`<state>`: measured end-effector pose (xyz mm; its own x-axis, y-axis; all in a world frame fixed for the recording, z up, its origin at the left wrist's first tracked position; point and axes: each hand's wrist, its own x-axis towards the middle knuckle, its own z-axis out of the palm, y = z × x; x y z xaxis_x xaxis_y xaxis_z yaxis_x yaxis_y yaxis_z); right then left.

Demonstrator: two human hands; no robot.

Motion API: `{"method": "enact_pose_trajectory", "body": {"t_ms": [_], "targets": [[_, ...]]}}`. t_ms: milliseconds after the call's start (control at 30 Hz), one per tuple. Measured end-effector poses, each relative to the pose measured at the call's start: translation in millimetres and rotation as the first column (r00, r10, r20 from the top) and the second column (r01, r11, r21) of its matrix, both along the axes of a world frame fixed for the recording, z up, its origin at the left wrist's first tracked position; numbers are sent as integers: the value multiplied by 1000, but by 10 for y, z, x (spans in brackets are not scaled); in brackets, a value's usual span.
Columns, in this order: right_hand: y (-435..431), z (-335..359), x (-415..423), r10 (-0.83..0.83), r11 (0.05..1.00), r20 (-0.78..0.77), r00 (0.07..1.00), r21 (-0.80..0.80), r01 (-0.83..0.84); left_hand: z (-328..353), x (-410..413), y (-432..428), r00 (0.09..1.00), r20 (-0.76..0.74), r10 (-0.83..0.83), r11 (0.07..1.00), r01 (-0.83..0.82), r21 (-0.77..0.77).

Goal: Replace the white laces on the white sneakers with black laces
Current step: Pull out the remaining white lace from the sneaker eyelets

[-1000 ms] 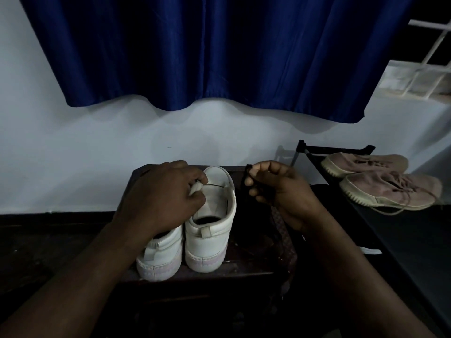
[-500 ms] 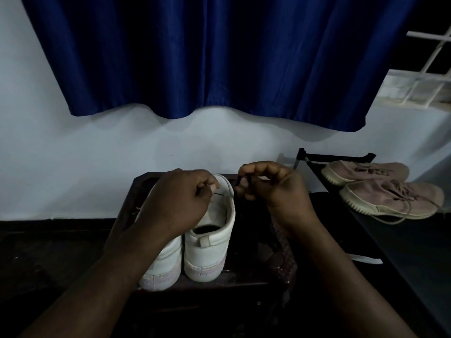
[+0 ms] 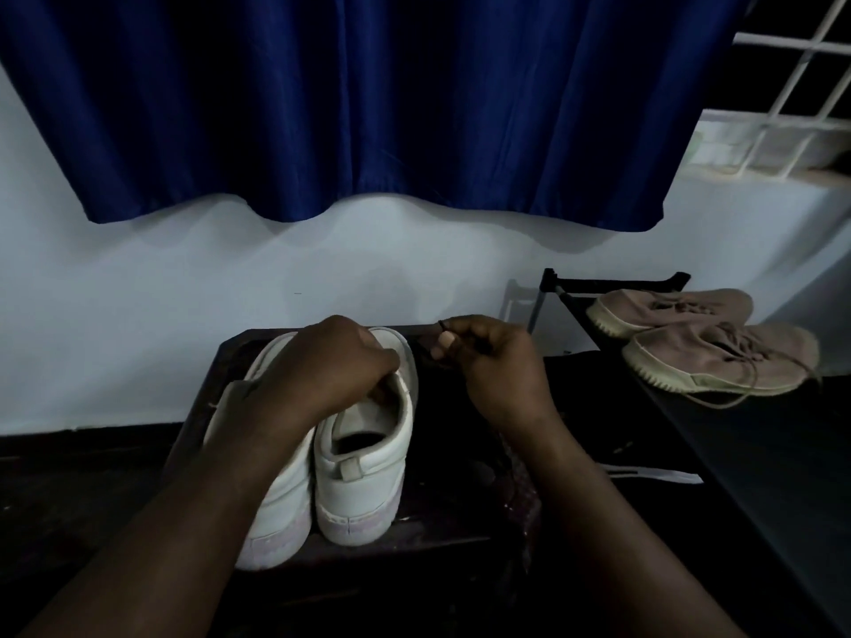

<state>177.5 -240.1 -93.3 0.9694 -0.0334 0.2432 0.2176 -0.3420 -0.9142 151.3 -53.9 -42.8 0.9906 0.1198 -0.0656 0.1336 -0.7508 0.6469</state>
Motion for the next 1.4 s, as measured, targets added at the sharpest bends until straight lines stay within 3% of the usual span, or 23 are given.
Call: {"method": "enact_pose_trajectory", "body": {"t_ms": [167, 267, 400, 467, 600, 700, 933, 1167, 1333, 1400], "targets": [[84, -74, 58, -36, 998, -34, 999, -55, 34, -45, 17, 91, 998, -49, -24, 986, 15, -168], [158, -32, 107, -14, 994, -22, 1000, -110, 11, -54, 4, 105, 998, -54, -25, 985, 16, -170], [186, -56, 98, -77, 939, 109, 991, -327, 108, -9, -25, 80, 999, -38, 2, 993, -6, -115], [125, -48, 129, -99, 940, 116, 988, -316, 131, -7, -23, 70, 1000, -26, 16, 995, -18, -101], [42, -55, 146, 65, 956, 87, 994, -292, -37, -14, -31, 61, 1000, -1, 10, 994, -10, -109], [79, -99, 122, 176, 928, 241, 954, -365, -79, -37, -25, 72, 1000, 21, 0, 993, 3, -122], [146, -103, 142, 208, 859, 314, 926, -512, -19, -73, -29, 132, 995, 46, -87, 973, 95, -213], [113, -135, 202, 265, 849, 330, 906, -526, -57, -133, 28, 157, 990, 83, -112, 989, 119, -87], [125, -81, 189, 288, 839, 317, 904, -539, -78, -84, 149, 246, 982, -24, -187, 953, 175, -247], [138, -43, 182, 300, 822, 301, 905, -563, -86, -54, 158, 257, 980, -36, -196, 953, 182, -243]]}}
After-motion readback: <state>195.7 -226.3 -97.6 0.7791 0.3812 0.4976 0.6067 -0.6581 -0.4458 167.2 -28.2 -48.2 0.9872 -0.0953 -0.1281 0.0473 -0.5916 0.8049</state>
